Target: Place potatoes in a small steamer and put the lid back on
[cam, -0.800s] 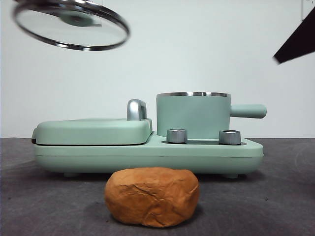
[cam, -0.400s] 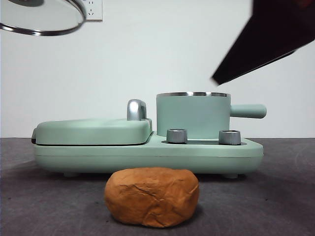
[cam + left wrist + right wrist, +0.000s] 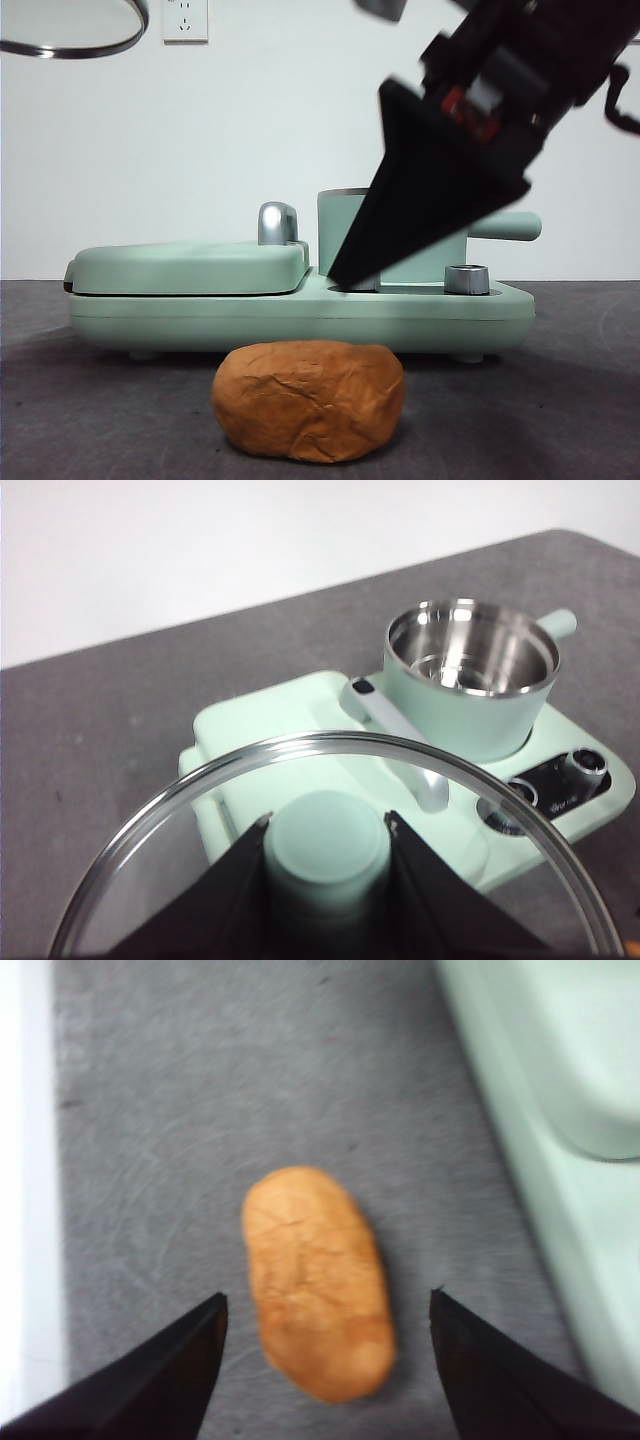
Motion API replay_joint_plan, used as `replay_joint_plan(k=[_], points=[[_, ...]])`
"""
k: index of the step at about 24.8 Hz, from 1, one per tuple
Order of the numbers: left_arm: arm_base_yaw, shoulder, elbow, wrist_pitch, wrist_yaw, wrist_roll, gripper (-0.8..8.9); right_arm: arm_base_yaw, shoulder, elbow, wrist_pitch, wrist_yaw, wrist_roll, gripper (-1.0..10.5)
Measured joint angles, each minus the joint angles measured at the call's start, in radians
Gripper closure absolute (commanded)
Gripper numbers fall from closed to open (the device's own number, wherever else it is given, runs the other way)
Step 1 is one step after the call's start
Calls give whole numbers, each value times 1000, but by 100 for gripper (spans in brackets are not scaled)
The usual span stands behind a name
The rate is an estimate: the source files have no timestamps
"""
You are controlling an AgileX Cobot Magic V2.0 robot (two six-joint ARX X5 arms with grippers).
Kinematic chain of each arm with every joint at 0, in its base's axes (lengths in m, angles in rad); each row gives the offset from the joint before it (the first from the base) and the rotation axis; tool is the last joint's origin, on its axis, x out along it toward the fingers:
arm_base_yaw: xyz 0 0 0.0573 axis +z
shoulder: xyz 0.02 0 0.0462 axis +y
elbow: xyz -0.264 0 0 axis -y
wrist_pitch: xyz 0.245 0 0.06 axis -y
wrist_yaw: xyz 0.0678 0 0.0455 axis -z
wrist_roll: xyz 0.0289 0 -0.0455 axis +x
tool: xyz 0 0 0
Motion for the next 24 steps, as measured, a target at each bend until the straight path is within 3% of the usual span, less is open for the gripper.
replay_joint_plan(k=[9, 17, 24], points=[[0, 0, 0, -18, 0, 0, 798, 69, 105, 0, 23, 4, -19, 625], [0, 0, 0, -18, 0, 0, 798, 93, 154, 9, 89, 104, -42, 611], [0, 0, 0, -18, 0, 0, 798, 101, 155, 9, 94, 135, -69, 611]])
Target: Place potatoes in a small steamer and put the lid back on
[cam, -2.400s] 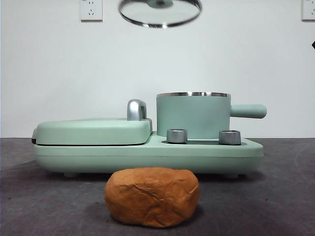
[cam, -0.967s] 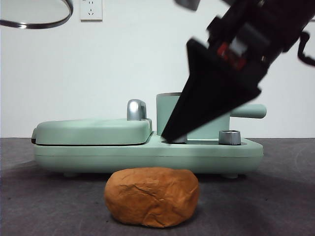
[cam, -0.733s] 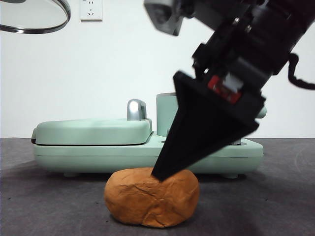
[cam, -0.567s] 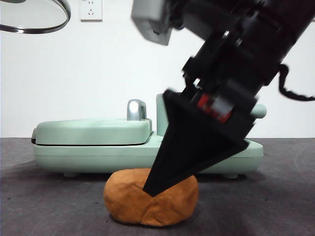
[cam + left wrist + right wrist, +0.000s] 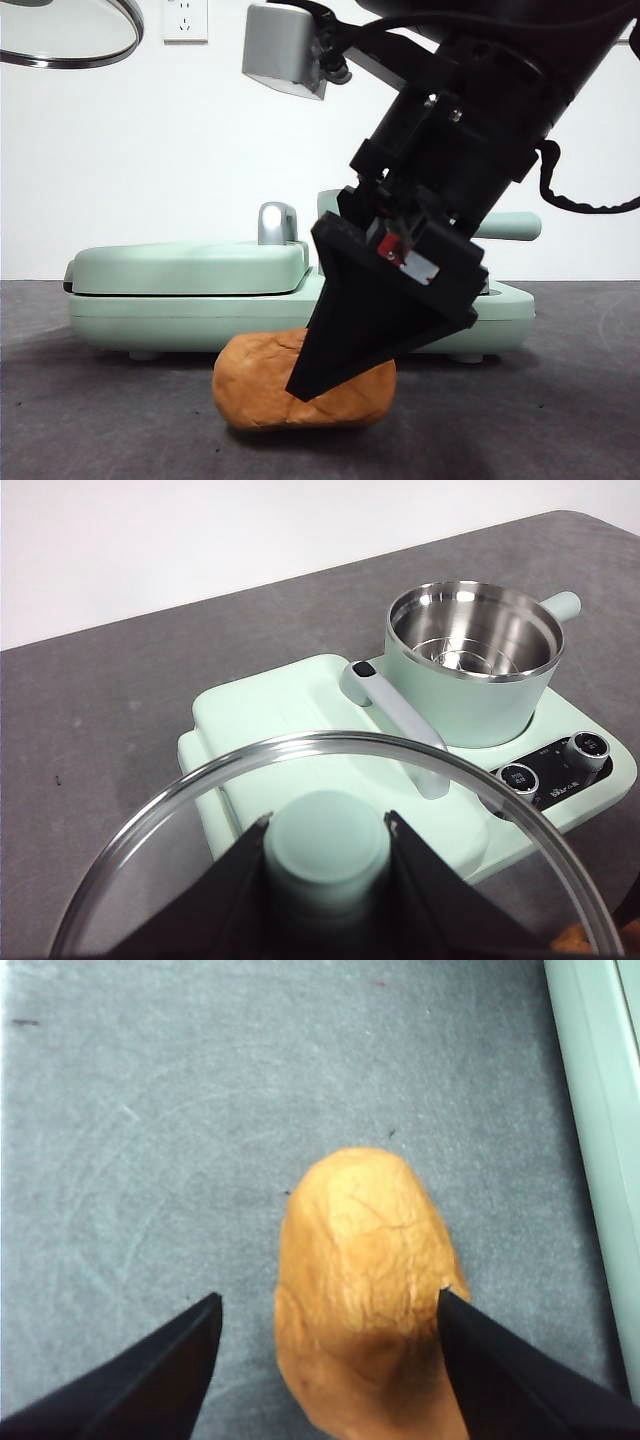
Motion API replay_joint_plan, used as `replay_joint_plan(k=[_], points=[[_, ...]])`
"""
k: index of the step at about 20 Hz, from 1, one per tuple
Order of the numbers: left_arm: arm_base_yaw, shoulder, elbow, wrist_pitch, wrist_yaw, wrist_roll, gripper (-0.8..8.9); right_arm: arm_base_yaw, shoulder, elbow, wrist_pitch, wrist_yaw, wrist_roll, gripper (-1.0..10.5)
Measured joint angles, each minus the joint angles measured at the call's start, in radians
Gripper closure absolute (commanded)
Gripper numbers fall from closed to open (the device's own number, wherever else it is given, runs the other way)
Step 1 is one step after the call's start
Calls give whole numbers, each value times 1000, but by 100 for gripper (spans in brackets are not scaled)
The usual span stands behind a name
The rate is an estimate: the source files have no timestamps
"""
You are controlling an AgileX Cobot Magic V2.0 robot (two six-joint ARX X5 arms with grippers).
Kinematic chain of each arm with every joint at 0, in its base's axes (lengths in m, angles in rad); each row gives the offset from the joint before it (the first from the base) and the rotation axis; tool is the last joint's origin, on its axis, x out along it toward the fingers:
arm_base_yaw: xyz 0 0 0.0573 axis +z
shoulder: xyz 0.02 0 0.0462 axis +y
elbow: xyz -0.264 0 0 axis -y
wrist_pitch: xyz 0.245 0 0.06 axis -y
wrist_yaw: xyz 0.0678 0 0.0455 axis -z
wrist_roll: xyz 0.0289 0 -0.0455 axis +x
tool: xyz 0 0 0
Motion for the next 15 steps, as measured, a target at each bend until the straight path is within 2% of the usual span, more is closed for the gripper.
replay_joint_plan(k=[10, 15], points=[[0, 0, 0, 0, 0, 4, 798, 6, 2, 0, 1, 47, -44, 574], [0, 0, 0, 0, 0, 4, 798, 12, 2, 0, 1, 25, -51, 574]])
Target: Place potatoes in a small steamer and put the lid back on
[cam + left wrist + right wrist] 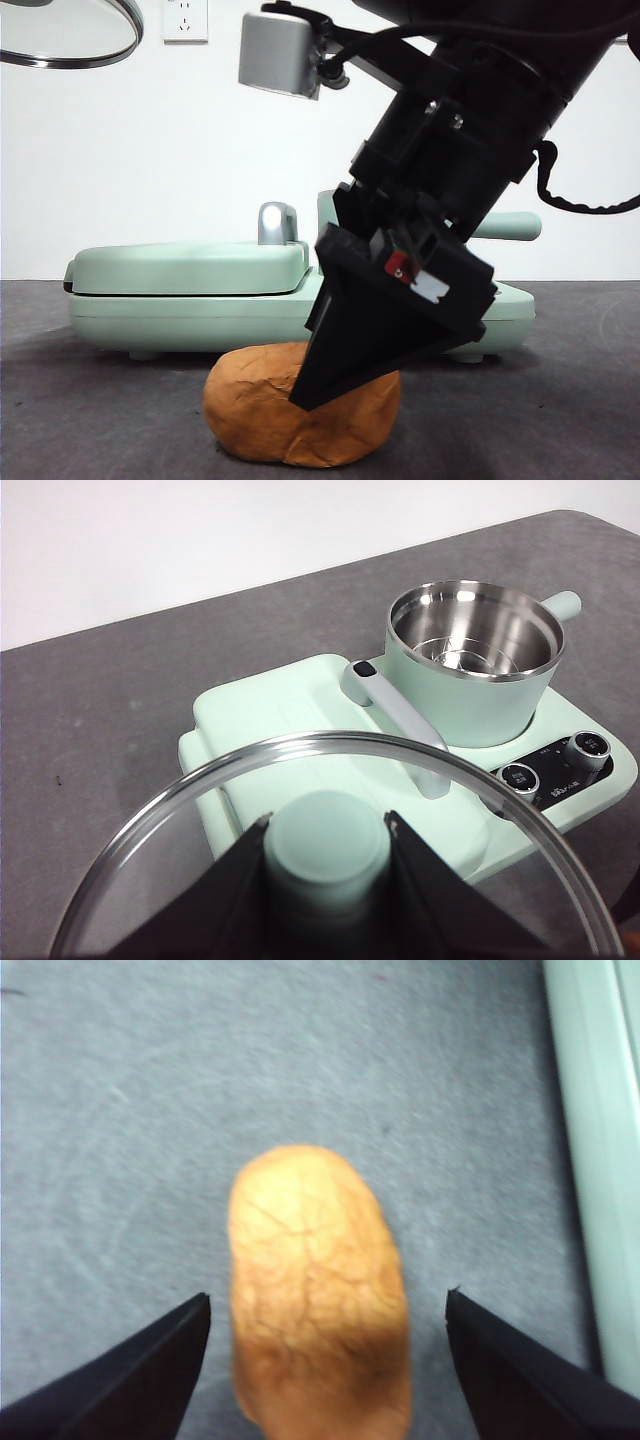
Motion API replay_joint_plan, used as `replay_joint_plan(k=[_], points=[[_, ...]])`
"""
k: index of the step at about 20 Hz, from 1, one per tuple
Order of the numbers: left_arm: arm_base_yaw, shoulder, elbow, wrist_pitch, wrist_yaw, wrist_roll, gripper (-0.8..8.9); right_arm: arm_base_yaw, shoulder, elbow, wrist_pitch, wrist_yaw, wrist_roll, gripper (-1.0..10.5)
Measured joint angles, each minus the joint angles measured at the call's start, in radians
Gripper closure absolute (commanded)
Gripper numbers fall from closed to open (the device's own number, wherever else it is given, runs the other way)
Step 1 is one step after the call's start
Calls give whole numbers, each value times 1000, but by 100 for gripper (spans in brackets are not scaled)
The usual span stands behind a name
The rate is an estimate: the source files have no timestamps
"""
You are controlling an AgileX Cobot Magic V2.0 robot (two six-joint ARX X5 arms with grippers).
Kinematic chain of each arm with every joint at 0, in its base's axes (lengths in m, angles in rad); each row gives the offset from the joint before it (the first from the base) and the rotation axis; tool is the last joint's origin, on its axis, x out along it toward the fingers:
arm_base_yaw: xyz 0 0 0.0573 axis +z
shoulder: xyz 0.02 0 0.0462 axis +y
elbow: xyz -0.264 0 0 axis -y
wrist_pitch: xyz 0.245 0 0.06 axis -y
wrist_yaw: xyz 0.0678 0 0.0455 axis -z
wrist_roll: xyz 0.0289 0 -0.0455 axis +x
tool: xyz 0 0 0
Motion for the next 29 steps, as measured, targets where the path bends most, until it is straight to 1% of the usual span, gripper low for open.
replay_joint_plan(k=[2, 8, 9, 11, 12, 16, 18, 21, 23, 25, 27, 29], points=[[0, 0, 0, 0, 0, 0, 798, 0, 0, 0, 0, -27, 0, 574], [0, 0, 0, 0, 0, 0, 798, 0, 80, 0, 3, -27, 0, 576], [0, 0, 0, 0, 0, 0, 798, 0, 88, 0, 4, -27, 1, 589], [0, 0, 0, 0, 0, 0, 798, 0, 89, 0, 14, -27, 10, 705], [0, 0, 0, 0, 0, 0, 798, 0, 89, 0, 23, -27, 19, 744], [0, 0, 0, -1, 0, 0, 798, 0, 84, 0, 26, -27, 39, 762], [0, 0, 0, -1, 0, 0, 798, 0, 70, 13, -21, -27, 67, 762], [0, 0, 0, -1, 0, 0, 798, 0, -9, 79, -151, -22, 123, 762], [0, 0, 0, -1, 0, 0, 798, -6, -79, 153, -247, 22, 191, 762], [0, 0, 0, -1, 0, 0, 798, -26, -134, 245, -361, 68, 280, 762], [0, 0, 0, -1, 0, 0, 798, -70, -153, 352, -463, 97, 369, 762], [0, 0, 0, -2, 0, 0, 798, -140, -151, 462, -539, 98, 437, 762]])
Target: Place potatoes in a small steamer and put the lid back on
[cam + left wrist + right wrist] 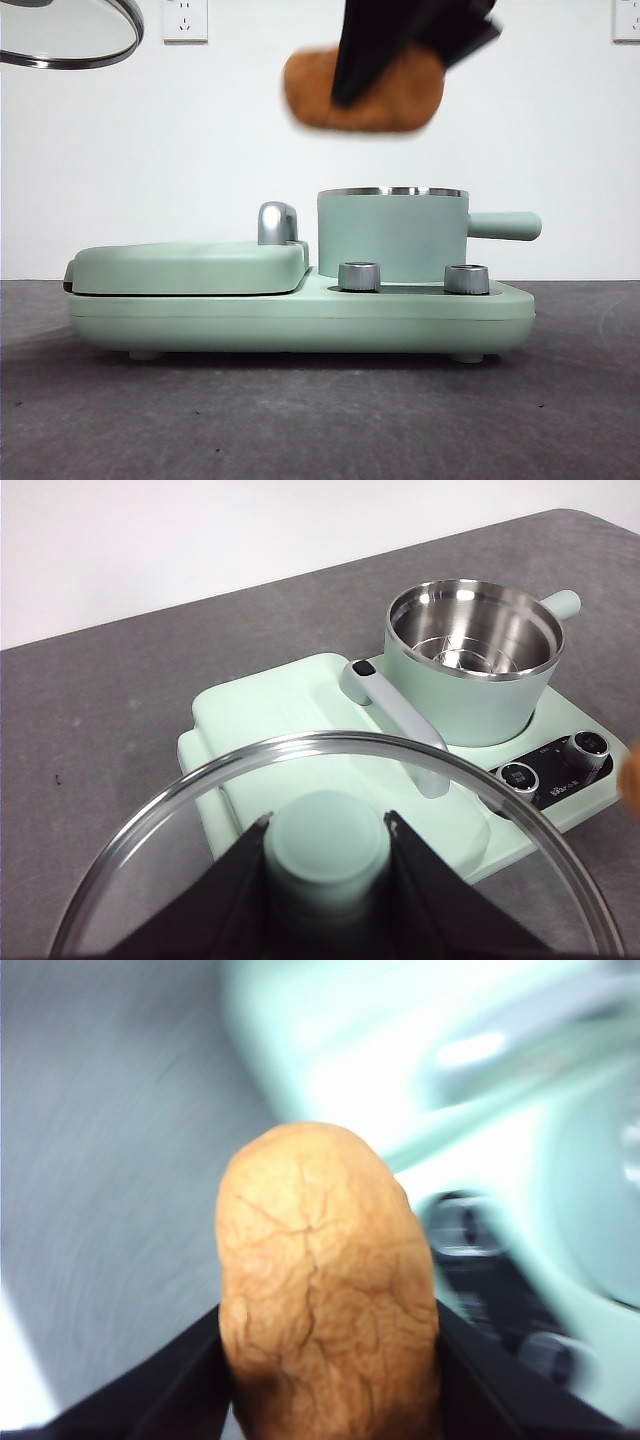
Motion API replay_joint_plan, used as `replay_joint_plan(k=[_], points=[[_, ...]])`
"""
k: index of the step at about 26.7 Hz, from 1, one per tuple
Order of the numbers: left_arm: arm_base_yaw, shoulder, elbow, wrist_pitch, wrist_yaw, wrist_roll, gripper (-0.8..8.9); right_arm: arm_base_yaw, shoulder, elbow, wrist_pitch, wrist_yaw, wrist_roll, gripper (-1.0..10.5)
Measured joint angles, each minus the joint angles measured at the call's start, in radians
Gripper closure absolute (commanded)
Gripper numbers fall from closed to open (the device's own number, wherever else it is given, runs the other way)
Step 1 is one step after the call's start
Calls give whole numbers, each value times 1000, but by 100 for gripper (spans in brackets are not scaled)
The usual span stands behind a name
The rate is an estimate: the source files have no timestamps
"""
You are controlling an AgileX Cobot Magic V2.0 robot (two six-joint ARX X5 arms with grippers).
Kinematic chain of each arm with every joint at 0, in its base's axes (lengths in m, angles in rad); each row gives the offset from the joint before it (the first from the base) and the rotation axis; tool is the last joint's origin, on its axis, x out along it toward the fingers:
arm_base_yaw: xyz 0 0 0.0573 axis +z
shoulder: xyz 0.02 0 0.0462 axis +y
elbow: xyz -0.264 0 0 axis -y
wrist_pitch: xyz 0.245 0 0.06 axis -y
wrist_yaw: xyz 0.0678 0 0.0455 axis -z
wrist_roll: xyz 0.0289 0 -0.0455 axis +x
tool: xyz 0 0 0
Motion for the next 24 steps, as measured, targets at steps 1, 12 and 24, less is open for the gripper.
replay_joint_plan(k=[1, 12, 24], points=[[0, 0, 0, 0, 0, 0, 798, -43, 5, 55, -31, 0, 27, 762], [0, 0, 0, 0, 0, 0, 798, -348, 269, 340, -68, -95, 46, 762], [0, 0, 0, 0, 0, 0, 798, -397, 541, 521, -38, -100, -24, 762]])
